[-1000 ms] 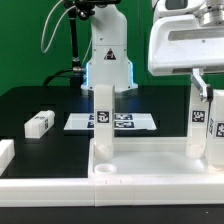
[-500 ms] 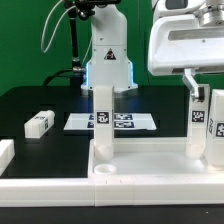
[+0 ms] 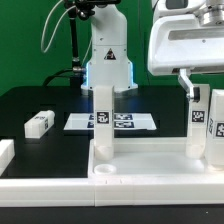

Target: Assemble desk

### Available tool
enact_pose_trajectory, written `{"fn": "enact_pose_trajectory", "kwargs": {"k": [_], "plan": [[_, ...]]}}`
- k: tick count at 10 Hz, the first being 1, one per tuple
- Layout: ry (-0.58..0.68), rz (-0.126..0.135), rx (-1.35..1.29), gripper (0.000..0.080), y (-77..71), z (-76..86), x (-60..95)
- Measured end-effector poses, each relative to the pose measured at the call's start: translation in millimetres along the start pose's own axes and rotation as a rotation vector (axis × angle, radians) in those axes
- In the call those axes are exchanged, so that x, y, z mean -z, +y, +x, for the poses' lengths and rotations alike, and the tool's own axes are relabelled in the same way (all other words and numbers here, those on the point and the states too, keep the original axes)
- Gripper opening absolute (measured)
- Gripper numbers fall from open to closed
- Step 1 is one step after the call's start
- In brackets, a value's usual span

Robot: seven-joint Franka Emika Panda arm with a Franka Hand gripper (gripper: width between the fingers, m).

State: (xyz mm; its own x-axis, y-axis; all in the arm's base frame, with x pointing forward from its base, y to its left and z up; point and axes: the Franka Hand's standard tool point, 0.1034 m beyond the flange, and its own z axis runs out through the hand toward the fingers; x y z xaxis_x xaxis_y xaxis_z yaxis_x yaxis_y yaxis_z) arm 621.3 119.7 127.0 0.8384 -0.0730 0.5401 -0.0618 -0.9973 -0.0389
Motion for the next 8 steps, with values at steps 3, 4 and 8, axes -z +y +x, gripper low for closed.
{"fn": "enact_pose_trajectory", "kwargs": {"k": [3,4,8], "plan": [[-0.083,-0.017,-0.022,0.0648,6.7,10.7,3.6],[-0.114,-0.028,-0.027,0.0648,15.2,14.4,1.7],[-0.327,-0.06,-0.088,0.0648,18.2,31.4,0.1]]}}
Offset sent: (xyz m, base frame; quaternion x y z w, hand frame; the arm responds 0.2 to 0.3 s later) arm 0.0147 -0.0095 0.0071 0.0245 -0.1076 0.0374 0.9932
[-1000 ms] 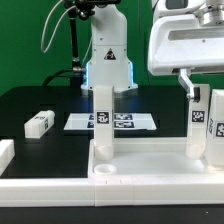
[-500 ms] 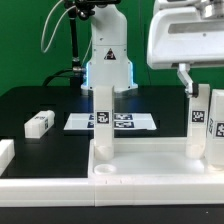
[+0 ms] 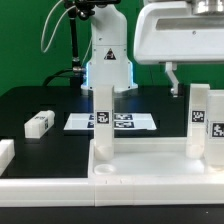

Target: Assemble desk

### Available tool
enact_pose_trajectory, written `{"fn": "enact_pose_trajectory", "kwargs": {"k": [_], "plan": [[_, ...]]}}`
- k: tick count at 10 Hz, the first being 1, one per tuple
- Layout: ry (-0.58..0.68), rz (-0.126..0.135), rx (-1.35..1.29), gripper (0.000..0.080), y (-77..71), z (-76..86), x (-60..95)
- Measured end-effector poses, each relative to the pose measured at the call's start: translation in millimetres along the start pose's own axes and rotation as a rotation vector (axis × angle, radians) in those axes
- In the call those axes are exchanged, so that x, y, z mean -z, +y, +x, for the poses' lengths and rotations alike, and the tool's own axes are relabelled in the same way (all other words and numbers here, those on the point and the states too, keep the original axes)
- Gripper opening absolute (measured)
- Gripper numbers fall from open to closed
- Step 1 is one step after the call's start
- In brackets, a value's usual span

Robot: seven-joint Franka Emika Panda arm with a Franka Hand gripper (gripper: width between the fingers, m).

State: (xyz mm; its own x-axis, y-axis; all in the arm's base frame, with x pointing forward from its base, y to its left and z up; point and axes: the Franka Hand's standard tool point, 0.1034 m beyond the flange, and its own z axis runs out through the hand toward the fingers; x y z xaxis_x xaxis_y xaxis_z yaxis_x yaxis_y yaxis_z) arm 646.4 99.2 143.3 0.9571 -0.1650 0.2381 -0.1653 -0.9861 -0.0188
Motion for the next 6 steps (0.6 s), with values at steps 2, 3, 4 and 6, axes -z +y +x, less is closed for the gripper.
{"fn": "enact_pose_trajectory", "kwargs": {"k": [2,3,4,6], "plan": [[-0.073,0.009,-0.033,0.0648,-6.3,8.1,2.8],[-0.108,0.004,-0.041,0.0648,-5.0,9.5,2.2],[-0.104,0.005,-0.04,0.0648,-7.5,9.3,-0.9],[-0.097,0.01,-0.033,0.0648,-12.5,2.4,-8.2]]}}
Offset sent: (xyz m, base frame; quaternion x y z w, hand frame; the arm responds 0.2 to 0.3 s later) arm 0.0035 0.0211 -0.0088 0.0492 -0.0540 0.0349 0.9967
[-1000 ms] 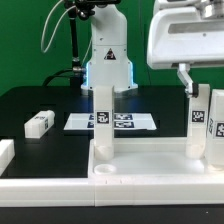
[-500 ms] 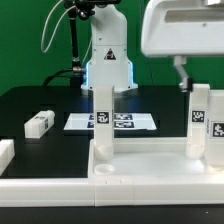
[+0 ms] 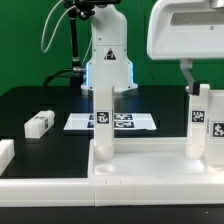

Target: Assemble desk

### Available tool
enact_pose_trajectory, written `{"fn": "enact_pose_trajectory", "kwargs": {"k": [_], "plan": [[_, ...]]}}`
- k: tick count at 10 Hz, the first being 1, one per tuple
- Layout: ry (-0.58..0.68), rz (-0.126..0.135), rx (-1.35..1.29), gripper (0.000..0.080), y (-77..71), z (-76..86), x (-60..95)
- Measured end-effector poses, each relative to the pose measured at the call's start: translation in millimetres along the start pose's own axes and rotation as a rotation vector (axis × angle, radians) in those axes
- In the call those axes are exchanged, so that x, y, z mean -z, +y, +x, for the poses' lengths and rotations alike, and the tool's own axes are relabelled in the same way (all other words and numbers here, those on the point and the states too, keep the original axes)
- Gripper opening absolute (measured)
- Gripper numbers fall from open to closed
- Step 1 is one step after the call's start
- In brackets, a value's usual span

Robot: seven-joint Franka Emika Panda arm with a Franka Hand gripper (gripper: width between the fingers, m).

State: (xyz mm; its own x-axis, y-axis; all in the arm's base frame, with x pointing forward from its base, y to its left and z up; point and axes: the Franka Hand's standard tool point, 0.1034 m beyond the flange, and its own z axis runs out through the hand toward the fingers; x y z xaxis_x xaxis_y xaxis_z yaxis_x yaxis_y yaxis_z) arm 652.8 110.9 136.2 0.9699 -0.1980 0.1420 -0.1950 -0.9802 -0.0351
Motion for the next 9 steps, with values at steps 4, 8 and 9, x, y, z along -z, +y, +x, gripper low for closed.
{"fn": "enact_pose_trajectory", "kwargs": {"k": [4,8,9], "plan": [[0.009,0.005,-0.022,0.0648,-13.5,-15.4,-16.0],[0.007,0.005,-0.179,0.0427,-11.5,-15.4,-16.4],[0.006,0.002,-0.233,0.0308,-8.1,-14.4,-16.5]]}}
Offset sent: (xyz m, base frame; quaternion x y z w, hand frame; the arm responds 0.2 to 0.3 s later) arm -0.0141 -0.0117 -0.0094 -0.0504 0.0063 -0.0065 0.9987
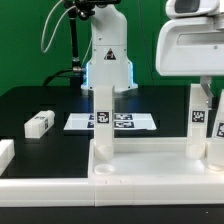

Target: Assemble desk

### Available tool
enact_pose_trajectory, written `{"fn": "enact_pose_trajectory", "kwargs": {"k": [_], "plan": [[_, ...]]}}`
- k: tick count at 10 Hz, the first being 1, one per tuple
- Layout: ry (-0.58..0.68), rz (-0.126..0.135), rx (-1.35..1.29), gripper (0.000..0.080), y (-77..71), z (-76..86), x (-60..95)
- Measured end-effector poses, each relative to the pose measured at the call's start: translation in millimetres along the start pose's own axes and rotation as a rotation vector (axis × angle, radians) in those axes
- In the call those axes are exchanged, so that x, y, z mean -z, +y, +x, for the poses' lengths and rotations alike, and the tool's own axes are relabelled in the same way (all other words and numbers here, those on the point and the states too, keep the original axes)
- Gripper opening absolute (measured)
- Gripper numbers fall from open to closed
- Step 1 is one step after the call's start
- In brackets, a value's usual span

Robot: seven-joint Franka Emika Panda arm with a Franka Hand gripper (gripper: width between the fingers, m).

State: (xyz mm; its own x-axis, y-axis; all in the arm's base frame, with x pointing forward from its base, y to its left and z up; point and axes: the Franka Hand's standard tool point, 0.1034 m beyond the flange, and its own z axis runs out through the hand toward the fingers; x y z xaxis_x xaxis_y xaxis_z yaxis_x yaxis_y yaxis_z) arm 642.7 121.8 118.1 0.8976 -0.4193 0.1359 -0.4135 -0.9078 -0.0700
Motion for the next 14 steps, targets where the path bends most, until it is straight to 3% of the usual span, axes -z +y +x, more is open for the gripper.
{"fn": "enact_pose_trajectory", "kwargs": {"k": [3,5,8,11,12,13,14], "plan": [[-0.001,0.003,-0.247,0.0305,4.7,0.3,-1.8],[-0.002,0.05,-0.566,0.0299,14.4,-0.9,-3.0],[-0.093,0.097,-0.959,0.03,17.9,0.0,-3.7],[-0.095,0.095,-1.008,0.03,18.2,-0.1,-4.3],[-0.092,0.095,-0.97,0.0507,18.2,-0.2,-4.6],[-0.097,0.085,-0.776,0.0507,16.7,-1.6,-4.0],[-0.115,0.085,-0.582,0.0618,15.9,-2.7,-3.0]]}}
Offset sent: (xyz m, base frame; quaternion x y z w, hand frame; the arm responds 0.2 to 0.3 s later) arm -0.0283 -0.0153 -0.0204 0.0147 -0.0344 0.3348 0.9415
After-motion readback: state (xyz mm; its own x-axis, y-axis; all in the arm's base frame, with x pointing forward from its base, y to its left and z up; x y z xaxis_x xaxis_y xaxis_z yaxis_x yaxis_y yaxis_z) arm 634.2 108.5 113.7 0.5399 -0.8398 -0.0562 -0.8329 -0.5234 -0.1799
